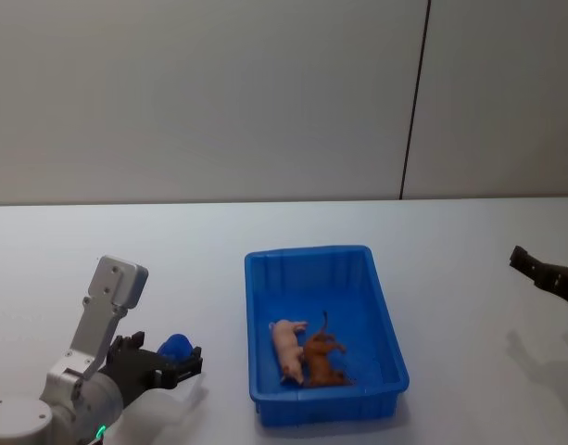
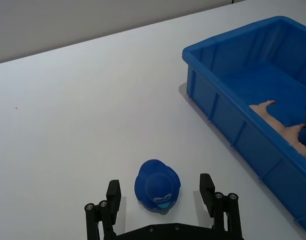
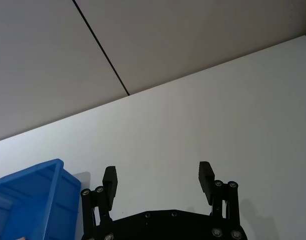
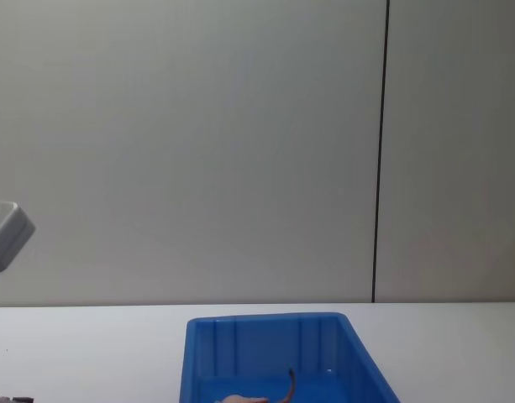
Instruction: Pick up the two dolls from the table and place them into the box.
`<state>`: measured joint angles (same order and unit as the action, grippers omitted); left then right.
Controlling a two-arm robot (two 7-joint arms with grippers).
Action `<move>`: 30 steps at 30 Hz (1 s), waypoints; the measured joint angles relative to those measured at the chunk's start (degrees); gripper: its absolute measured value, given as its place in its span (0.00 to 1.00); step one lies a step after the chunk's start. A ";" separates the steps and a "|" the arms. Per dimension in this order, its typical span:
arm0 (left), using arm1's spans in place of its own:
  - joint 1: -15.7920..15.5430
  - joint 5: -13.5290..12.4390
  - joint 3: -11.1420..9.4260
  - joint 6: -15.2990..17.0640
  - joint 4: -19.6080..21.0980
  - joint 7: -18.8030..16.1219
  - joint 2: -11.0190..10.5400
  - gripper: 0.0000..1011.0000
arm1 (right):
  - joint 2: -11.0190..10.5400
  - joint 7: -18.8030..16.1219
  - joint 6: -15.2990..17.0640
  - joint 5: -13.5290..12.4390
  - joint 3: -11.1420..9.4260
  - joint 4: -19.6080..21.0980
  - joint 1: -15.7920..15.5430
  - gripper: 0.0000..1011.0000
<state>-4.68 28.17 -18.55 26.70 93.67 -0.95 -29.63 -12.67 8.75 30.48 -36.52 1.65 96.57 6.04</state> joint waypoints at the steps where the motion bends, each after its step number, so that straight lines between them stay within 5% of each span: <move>1: -0.16 -0.10 0.00 -0.05 -0.28 0.16 0.10 0.99 | 0.00 0.00 0.00 0.00 0.00 0.00 0.00 0.99; 25: -4.48 -3.51 -0.31 0.70 -7.68 4.82 2.85 0.99 | 0.00 0.00 0.00 0.00 0.00 0.00 0.00 0.99; 30: -4.77 -3.81 -0.34 1.04 -8.15 5.11 3.01 0.91 | 0.00 0.00 0.00 0.00 0.00 0.00 0.00 0.99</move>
<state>-9.45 24.36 -18.89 27.74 85.52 4.15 -26.62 -12.67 8.75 30.48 -36.51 1.65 96.57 6.04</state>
